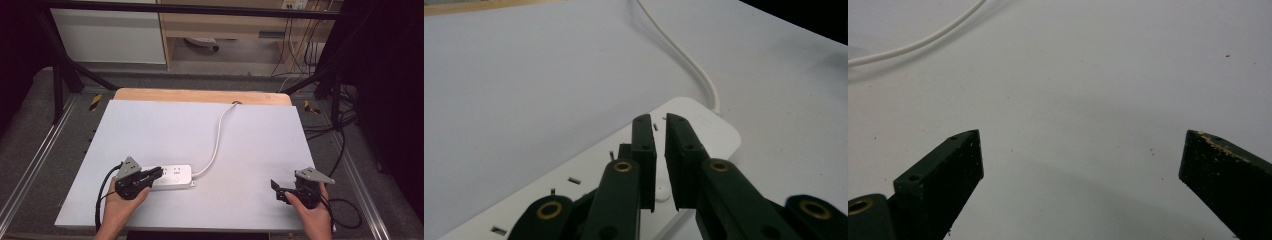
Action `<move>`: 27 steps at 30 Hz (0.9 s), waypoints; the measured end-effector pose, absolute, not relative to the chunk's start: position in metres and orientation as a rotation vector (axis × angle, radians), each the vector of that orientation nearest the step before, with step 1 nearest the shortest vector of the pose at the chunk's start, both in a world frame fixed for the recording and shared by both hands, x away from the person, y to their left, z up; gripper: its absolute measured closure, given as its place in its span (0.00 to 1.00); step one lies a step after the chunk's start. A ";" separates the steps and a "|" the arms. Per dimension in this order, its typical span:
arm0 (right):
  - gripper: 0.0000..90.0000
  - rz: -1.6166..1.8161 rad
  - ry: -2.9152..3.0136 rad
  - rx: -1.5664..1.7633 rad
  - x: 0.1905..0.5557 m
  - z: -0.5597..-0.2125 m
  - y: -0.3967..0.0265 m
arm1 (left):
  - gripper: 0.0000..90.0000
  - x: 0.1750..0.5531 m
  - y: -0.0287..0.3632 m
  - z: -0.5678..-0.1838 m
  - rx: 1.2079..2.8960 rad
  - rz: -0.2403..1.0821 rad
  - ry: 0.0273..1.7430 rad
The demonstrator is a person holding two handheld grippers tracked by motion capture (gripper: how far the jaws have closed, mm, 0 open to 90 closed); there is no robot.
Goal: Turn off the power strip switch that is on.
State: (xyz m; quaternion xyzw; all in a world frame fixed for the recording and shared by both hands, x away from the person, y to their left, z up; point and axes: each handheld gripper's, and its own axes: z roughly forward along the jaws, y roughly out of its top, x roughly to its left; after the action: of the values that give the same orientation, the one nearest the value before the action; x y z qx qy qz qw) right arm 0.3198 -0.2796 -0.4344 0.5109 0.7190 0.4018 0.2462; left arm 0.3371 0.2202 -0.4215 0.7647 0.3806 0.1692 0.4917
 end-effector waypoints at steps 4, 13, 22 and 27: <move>0.05 1.095 1.965 1.391 0.321 -0.435 -0.279 | 0.77 0.337 0.219 -0.420 1.846 0.426 0.919; 0.05 1.098 1.959 1.390 0.320 -0.434 -0.280 | 0.44 0.335 0.219 -0.417 1.785 0.452 0.911; 0.05 1.097 1.960 1.392 0.320 -0.434 -0.280 | 0.17 0.334 0.220 -0.410 1.750 0.440 0.936; 0.05 1.096 1.959 1.390 0.320 -0.434 -0.280 | 0.12 0.334 0.223 -0.406 1.735 0.444 0.939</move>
State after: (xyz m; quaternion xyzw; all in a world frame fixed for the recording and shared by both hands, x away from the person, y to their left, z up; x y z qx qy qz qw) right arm 0.3200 -0.2804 -0.4338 0.5101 0.7188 0.4022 0.2478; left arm 0.3337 0.2226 -0.4063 0.7271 0.3936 0.1860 0.5308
